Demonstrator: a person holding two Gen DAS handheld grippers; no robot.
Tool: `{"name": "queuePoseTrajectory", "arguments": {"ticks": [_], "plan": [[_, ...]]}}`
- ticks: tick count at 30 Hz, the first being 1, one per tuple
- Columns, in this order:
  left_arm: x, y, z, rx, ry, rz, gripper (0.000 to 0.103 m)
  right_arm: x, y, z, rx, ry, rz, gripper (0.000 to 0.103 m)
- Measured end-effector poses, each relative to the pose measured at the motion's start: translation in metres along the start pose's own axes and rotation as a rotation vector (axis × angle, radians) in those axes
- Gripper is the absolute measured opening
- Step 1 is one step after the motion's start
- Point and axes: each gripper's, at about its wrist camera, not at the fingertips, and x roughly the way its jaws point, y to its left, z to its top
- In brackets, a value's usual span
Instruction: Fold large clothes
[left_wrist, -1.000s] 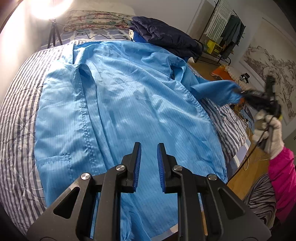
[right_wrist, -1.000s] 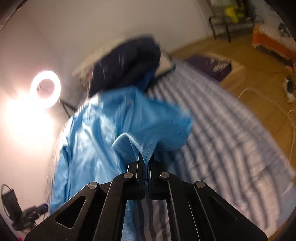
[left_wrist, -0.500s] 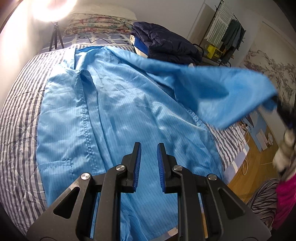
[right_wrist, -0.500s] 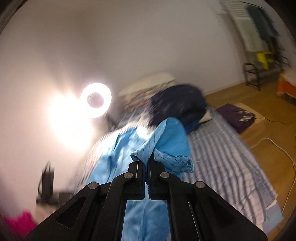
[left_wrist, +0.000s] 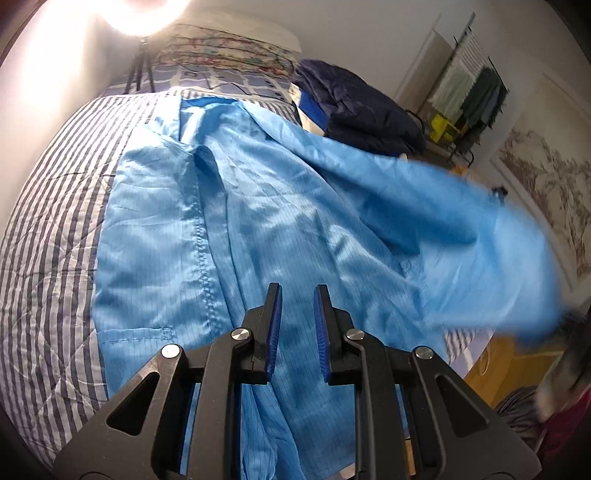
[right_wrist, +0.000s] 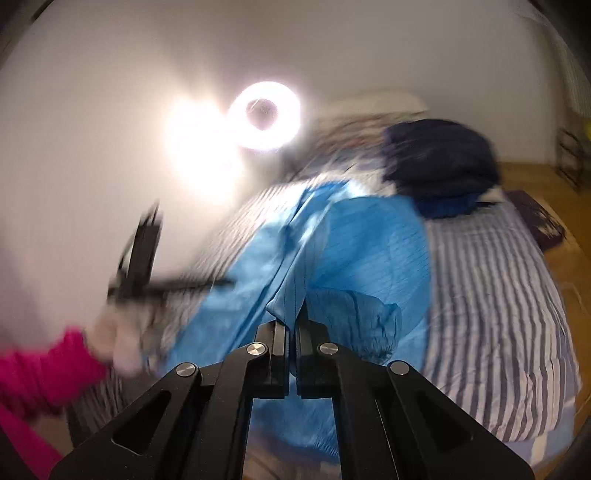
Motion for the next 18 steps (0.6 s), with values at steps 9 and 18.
{"name": "queuePoseTrajectory", "arguments": {"ticks": [9, 18], "plan": [[0.000, 0.006, -0.007, -0.094, 0.039, -0.091, 0.053, 0.081, 0.042, -0.090, -0.260, 0.463, 0.063, 0.001], [0.041, -0.003, -0.039, -0.162, 0.193, -0.161, 0.055, 0.033, -0.033, -0.032, 0.015, 0.254, 0.239, 0.028]]}}
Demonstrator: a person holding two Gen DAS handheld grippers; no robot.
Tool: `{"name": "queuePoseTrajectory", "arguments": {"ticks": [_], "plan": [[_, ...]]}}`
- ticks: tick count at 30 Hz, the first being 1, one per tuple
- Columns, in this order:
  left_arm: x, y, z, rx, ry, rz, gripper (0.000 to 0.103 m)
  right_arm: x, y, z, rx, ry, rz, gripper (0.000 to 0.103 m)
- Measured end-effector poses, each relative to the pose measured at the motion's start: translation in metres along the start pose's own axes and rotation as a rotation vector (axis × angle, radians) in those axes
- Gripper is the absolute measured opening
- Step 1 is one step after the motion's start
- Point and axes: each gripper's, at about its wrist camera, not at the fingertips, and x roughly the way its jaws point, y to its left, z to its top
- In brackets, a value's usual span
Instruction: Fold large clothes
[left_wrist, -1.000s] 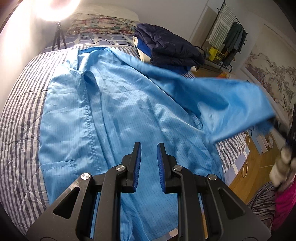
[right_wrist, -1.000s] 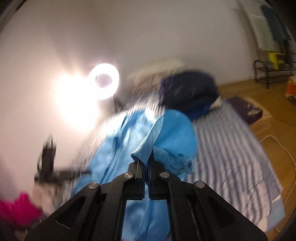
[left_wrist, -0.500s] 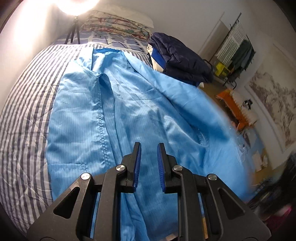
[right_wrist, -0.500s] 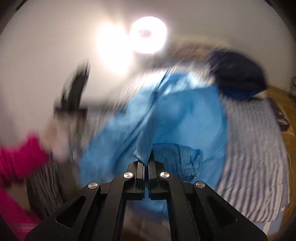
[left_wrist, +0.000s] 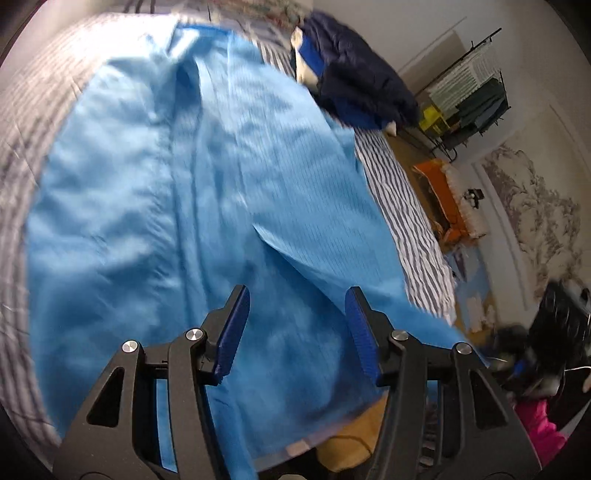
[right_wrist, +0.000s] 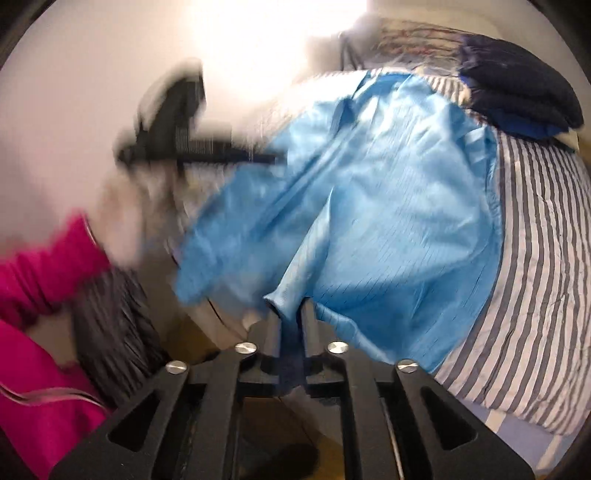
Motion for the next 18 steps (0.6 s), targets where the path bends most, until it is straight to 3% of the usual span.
{"name": "queuePoseTrajectory", "arguments": {"ticks": [2, 5, 9, 14, 18], "plan": [[0.007, -0.004, -0.004, 0.012, 0.016, 0.001, 0.055, -0.011, -0.010, 0.011, 0.019, -0.063, 0.024, 0.035], [0.012, -0.006, -0.006, 0.022, 0.026, 0.009, 0.055, -0.019, -0.016, 0.026, 0.017, -0.105, 0.068, 0.035], [0.024, 0.000, -0.011, -0.022, 0.056, -0.002, 0.055, -0.016, -0.042, 0.059, 0.063, -0.139, -0.026, 0.035], [0.043, -0.003, -0.019, 0.000, 0.100, 0.026, 0.055, 0.013, -0.120, 0.110, 0.289, -0.195, -0.082, 0.035], [0.047, -0.008, -0.023, 0.046, 0.099, 0.058, 0.054, 0.050, -0.177, 0.145, 0.378, -0.185, -0.161, 0.035]]}}
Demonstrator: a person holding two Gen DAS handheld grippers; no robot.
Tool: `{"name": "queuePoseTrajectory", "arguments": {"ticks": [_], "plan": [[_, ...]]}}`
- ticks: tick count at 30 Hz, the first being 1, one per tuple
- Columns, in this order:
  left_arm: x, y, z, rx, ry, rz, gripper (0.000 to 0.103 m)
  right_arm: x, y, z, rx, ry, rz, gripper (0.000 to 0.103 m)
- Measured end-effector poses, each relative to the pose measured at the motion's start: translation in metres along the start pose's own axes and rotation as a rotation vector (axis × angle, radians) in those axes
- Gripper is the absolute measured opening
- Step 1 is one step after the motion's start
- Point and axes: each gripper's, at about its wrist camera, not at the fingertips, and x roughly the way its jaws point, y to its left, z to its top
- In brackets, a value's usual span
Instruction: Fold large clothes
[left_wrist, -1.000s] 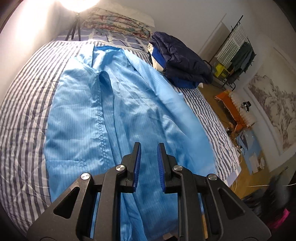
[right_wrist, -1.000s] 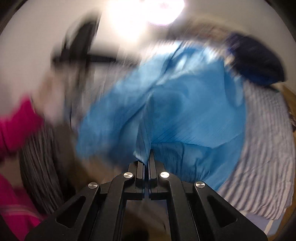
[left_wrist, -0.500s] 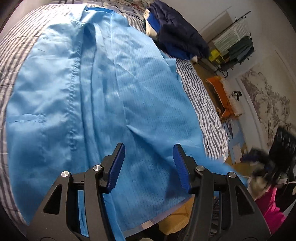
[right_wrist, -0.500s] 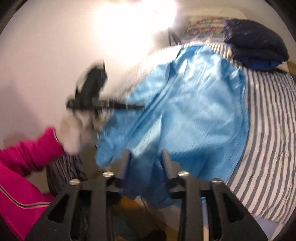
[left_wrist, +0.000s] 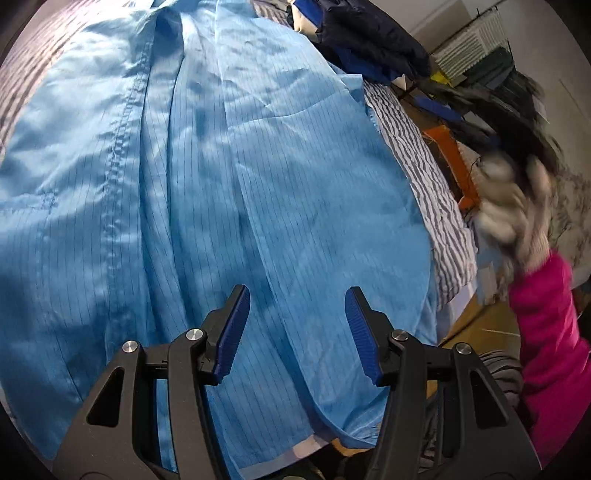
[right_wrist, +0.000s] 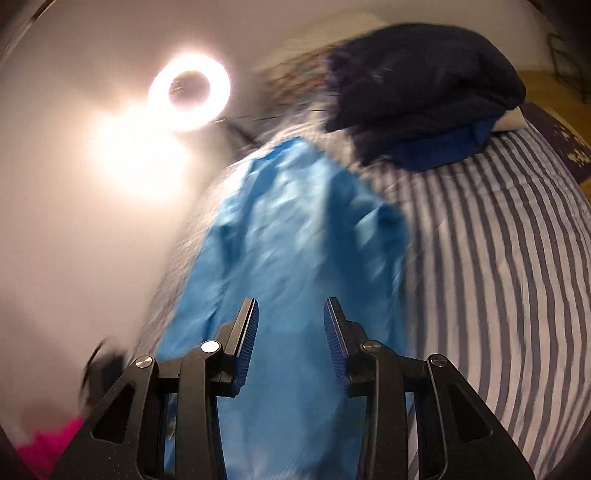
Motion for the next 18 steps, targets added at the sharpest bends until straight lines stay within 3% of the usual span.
{"name": "queuePoseTrajectory", "arguments": {"ticks": [10, 12, 18], "plan": [[0.001, 0.006, 0.007, -0.008, 0.006, -0.021, 0.054, 0.080, -0.049, 0.047, 0.101, 0.039, -0.049, 0.035], [0.004, 0.006, 0.009, 0.006, 0.007, -0.008, 0.054, 0.084, -0.050, 0.048, 0.096, 0.044, -0.062, 0.003], [0.014, 0.003, 0.010, 0.031, 0.027, 0.035, 0.048, 0.068, -0.060, 0.074, -0.002, -0.026, -0.181, 0.001]]}}
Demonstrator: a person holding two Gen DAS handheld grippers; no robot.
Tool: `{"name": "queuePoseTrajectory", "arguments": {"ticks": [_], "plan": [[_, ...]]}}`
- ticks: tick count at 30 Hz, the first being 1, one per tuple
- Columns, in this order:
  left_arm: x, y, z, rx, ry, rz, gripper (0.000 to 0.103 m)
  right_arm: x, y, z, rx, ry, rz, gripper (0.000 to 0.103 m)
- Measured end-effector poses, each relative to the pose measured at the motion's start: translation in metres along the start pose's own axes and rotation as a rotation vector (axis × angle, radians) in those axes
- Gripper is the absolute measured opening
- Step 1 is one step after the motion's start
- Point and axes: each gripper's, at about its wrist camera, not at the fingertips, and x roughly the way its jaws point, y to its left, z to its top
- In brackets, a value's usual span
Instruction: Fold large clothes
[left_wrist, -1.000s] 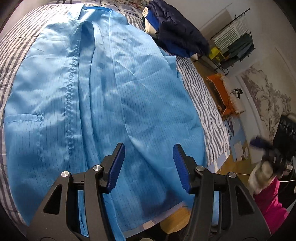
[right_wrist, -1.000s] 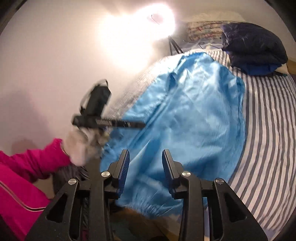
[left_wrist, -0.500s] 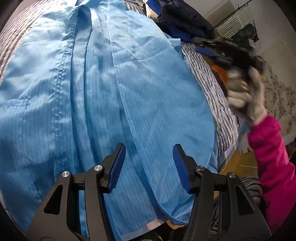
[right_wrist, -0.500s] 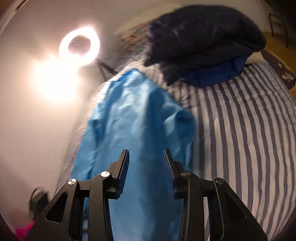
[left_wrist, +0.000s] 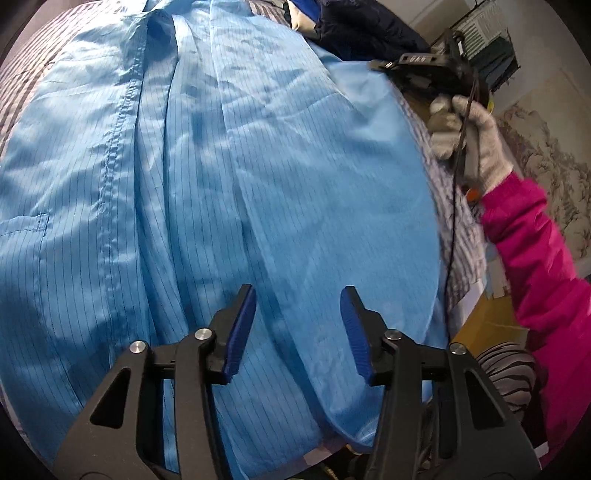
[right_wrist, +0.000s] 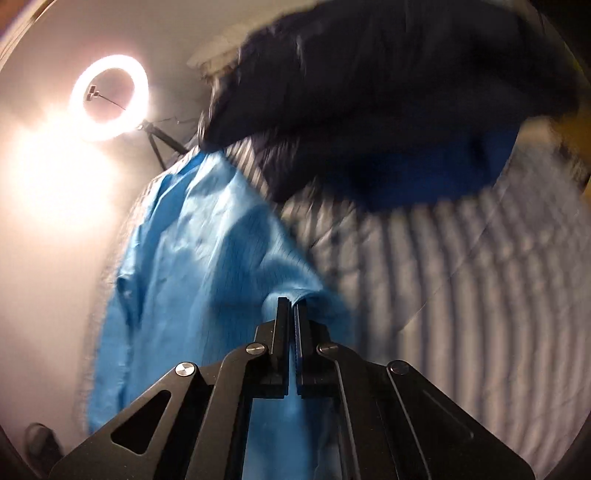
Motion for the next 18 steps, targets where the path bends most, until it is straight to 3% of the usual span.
{"name": "queuePoseTrajectory", "arguments": {"ticks": [3, 6, 8, 11, 18], "plan": [[0.012, -0.005, -0.004, 0.006, 0.028, 0.000, 0.046, 0.004, -0.025, 0.010, 0.054, -0.023, -0.027, 0.001], [0.021, -0.012, -0.008, 0.024, 0.051, -0.004, 0.044, 0.020, -0.032, 0.005, 0.029, 0.005, -0.103, 0.001], [0.024, -0.017, -0.009, 0.039, 0.059, -0.018, 0.035, 0.026, -0.036, 0.000, 0.049, 0.041, -0.086, 0.001], [0.029, -0.024, -0.012, 0.067, 0.068, -0.016, 0.031, 0.015, -0.040, -0.004, 0.084, 0.046, -0.067, 0.001], [0.032, -0.027, -0.012, 0.095, 0.045, 0.009, 0.027, -0.095, -0.022, -0.030, 0.068, 0.007, 0.087, 0.001]]}}
